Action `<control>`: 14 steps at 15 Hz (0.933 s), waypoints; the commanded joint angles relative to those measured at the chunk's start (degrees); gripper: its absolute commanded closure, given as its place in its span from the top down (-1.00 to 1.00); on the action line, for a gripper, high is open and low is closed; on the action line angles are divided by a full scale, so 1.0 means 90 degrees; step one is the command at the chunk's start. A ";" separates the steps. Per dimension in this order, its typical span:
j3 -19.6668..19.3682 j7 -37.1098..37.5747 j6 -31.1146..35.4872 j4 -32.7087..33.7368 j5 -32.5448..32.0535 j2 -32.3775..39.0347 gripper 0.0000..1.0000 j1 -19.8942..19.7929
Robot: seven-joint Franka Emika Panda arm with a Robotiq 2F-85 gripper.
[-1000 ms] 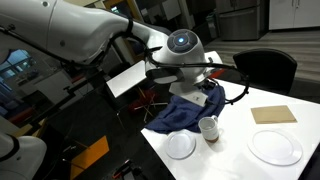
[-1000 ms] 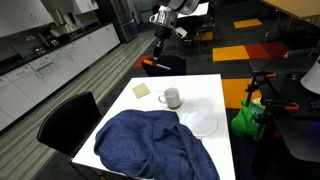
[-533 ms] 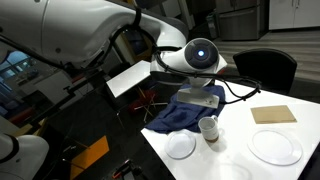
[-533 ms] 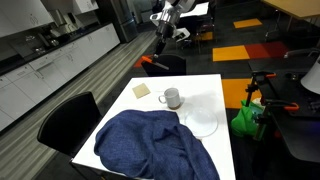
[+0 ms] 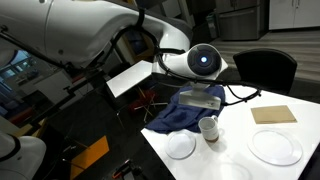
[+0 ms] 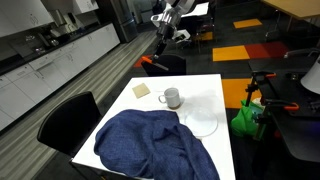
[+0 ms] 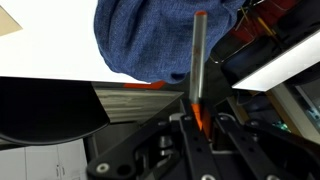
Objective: Put the pen in the white mug
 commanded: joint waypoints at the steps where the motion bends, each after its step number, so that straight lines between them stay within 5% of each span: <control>1: -0.0476 -0.1171 -0.0523 0.0108 0.1020 0.0097 -0.93 0.0278; 8: -0.1265 -0.2925 -0.1732 0.0049 0.1577 0.0318 -0.93 0.0538; 14: -0.1499 -0.3824 -0.2346 0.0092 0.1760 0.0715 -0.93 0.0591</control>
